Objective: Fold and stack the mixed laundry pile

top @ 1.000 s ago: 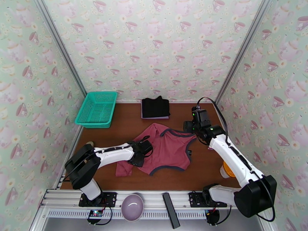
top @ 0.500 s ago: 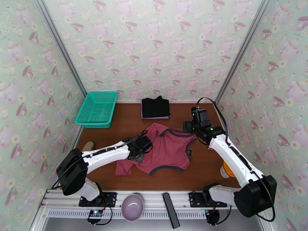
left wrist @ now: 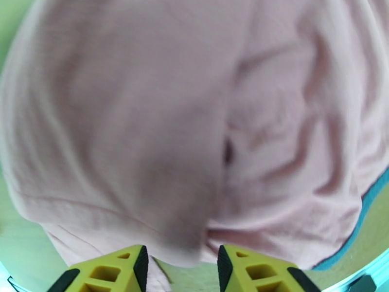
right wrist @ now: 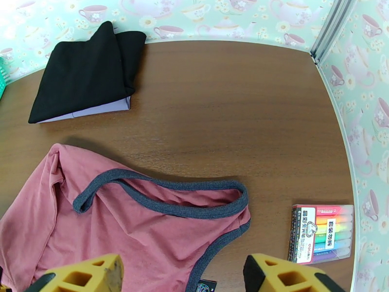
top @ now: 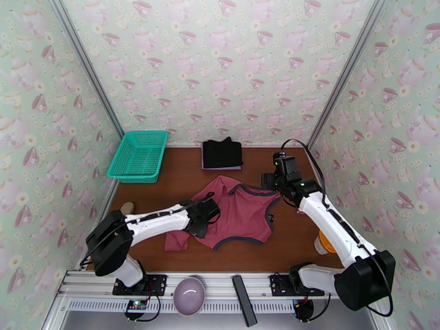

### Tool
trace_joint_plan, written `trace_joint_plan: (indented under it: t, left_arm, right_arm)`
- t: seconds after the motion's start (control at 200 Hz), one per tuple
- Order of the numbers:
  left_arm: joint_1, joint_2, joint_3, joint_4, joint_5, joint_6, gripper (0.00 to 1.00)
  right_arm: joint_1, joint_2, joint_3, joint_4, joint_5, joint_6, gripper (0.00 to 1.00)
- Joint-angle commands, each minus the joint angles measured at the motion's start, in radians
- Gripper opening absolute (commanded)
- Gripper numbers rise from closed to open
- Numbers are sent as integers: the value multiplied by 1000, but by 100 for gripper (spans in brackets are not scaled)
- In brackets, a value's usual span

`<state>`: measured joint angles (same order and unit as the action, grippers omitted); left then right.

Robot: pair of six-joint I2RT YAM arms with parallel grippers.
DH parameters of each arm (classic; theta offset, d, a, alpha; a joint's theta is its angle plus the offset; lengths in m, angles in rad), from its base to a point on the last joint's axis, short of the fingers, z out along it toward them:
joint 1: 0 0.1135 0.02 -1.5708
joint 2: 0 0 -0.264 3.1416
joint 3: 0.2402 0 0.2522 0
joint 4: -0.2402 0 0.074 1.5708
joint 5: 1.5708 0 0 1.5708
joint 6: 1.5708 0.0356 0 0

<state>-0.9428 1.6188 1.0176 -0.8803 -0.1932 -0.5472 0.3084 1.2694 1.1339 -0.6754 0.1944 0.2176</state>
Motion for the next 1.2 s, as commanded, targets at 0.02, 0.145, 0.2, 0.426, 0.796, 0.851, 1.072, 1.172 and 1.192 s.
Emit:
trace_joint_plan:
  t: [0.02, 0.145, 0.2, 0.426, 0.796, 0.851, 1.072, 1.172, 1.192]
  left_arm:
    - [-11, 11, -35, 28, 35, -6, 45]
    - [-11, 47, -42, 46, 5, -10, 44]
    - [-11, 65, -37, 46, -30, -15, 44]
    - [-13, 78, -4, 27, -166, -23, 36]
    - [-21, 28, 34, -7, -188, -17, 24]
    - [-21, 27, 28, -9, -195, -17, 12]
    - [-3, 24, 54, -55, -271, 17, 0]
    - [75, 15, 149, -105, -355, 119, 0]
    - [101, 12, 182, -106, -371, 149, 0]
  right_arm:
    - [4, 0, 8, -10, -24, 14, 69]
    - [5, 0, 7, -12, -26, 14, 69]
    - [5, 0, 6, -12, -26, 13, 69]
    - [4, -4, 3, -15, -24, 14, 69]
    - [5, 2, 0, -7, -33, 15, 69]
    - [5, 2, -2, -7, -36, 16, 69]
    - [5, -9, -5, -14, -27, 11, 69]
    - [5, -11, -4, -16, -28, 8, 70]
    - [5, -11, -4, -16, -30, 8, 69]
